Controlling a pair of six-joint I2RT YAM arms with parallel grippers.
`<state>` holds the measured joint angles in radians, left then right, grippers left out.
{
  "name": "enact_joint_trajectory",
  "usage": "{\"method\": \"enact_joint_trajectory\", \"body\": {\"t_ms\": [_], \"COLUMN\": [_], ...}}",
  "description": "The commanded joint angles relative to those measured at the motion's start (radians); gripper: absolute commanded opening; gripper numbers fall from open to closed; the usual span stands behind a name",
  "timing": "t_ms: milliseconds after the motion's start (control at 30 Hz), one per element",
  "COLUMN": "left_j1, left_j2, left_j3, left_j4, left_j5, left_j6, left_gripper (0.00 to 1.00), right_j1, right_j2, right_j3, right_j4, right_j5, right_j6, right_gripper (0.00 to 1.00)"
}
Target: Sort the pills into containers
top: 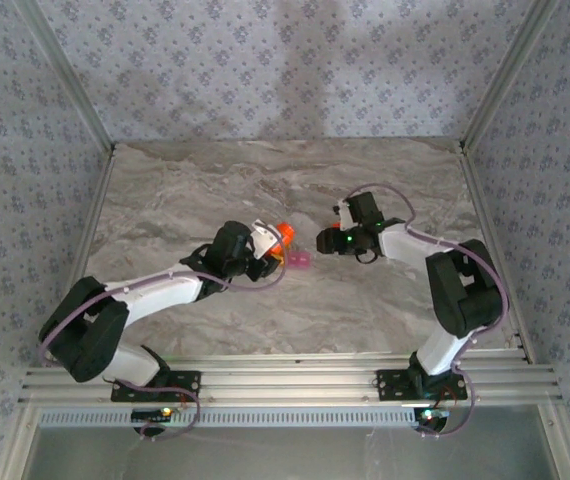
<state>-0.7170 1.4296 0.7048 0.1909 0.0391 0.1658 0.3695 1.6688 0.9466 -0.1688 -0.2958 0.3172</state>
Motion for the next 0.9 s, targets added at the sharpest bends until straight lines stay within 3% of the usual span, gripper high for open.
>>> {"method": "enact_joint_trajectory", "body": {"t_ms": [0, 500, 867], "left_j1": [0.008, 0.068, 0.073], "left_j2": [0.006, -0.029, 0.087], "left_j3": [0.05, 0.245, 0.333], "left_j4": [0.1, 0.101, 0.418], "left_j5": [0.051, 0.227, 0.251], "left_j6": [-0.009, 0.0, -0.085], "left_gripper": [0.0, 0.0, 0.0], "right_j1": [-0.046, -0.151, -0.187], "right_j2": [-0.06, -0.112, -0.092], "right_j3": [-0.029, 0.103, 0.229], "right_j4": [0.029, -0.105, -0.218], "right_j5": [0.036, 0.116, 0.118], "right_j6": [0.064, 0.069, 0.025], "right_gripper": [0.6, 0.61, 0.62]}}
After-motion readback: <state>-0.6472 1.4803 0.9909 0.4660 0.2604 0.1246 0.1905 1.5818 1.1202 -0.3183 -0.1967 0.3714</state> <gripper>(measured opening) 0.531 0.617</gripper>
